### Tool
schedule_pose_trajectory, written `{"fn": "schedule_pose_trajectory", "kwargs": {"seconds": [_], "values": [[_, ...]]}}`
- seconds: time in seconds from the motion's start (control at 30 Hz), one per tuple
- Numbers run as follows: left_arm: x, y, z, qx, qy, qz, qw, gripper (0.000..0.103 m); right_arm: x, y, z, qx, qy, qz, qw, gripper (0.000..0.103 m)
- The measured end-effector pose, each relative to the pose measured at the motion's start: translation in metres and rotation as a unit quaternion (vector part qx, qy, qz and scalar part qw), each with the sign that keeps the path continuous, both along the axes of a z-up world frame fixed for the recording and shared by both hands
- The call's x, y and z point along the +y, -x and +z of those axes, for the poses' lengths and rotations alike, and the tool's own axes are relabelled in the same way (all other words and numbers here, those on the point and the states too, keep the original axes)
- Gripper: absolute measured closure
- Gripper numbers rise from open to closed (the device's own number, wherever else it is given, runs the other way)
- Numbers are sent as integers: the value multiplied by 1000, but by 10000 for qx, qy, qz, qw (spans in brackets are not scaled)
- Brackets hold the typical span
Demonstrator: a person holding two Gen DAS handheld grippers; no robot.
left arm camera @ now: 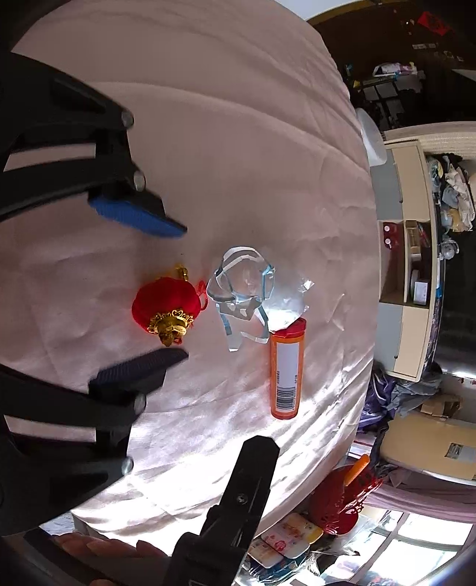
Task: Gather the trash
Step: 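Grasp the red lantern ornament with the left gripper while the right grasps the clear plastic with blue ribbon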
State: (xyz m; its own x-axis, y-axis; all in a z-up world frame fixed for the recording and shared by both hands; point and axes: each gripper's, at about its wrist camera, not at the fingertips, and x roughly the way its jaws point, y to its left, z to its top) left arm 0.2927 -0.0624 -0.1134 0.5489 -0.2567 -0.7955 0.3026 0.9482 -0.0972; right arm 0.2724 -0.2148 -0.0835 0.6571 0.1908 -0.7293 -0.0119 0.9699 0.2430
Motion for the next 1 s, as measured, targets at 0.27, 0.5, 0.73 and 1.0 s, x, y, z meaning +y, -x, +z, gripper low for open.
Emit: {"fn": "schedule_pose_trajectory", "kwargs": {"seconds": [0.27,0.5,0.73,1.0], "values": [[21,-1,7,-119,18,35,9999,71,21,-13,-2,31,-86,199,9998,13],[58,3,23,-328,-28,360,9988,71,54,-29,-15,206,-243,611,9976,37],[67,3,26,-353,22,388,9986,71,80,-36,-20,315,-64,919,9952,87],[66,21,39,-452,65,350,9983,71,81,-7,9,-17,267,899,9956,92]]}}
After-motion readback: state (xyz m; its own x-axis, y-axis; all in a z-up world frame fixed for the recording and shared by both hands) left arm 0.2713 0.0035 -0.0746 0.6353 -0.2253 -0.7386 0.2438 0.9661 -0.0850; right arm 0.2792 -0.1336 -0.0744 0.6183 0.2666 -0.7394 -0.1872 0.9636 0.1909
